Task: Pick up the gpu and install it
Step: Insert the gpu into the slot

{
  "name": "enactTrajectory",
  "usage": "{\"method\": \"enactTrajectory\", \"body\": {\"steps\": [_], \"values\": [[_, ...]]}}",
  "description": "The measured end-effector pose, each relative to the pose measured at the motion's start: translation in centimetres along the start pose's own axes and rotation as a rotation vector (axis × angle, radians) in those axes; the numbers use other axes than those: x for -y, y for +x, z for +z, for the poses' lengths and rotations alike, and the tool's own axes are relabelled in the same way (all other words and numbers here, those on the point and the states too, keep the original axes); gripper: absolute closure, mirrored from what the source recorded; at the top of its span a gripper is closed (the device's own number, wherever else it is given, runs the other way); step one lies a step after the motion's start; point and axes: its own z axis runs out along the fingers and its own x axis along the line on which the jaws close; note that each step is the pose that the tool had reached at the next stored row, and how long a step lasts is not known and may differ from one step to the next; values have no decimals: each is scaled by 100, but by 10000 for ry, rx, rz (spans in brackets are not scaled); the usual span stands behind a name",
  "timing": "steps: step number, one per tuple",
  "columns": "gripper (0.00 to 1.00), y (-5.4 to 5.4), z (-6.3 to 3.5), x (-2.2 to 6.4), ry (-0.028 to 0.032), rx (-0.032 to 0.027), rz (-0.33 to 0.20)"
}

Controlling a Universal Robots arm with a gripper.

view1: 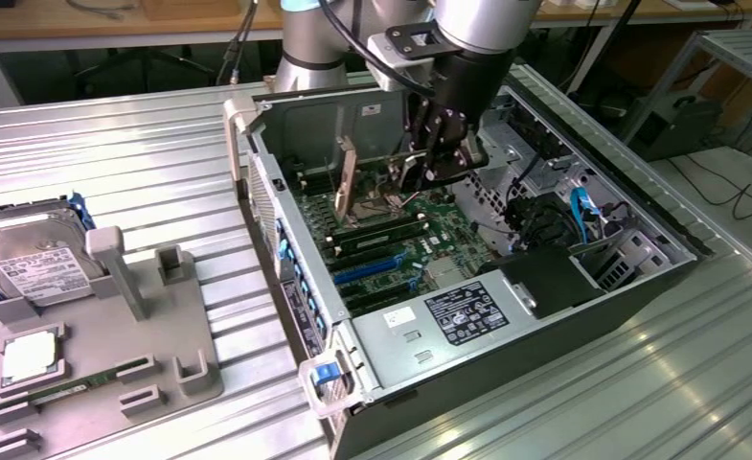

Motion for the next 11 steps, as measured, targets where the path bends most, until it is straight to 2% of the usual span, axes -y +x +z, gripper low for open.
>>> {"method": "enactTrajectory", "body": {"steps": [11], "values": [[72, 6, 62, -2, 0, -32, 0]]}}
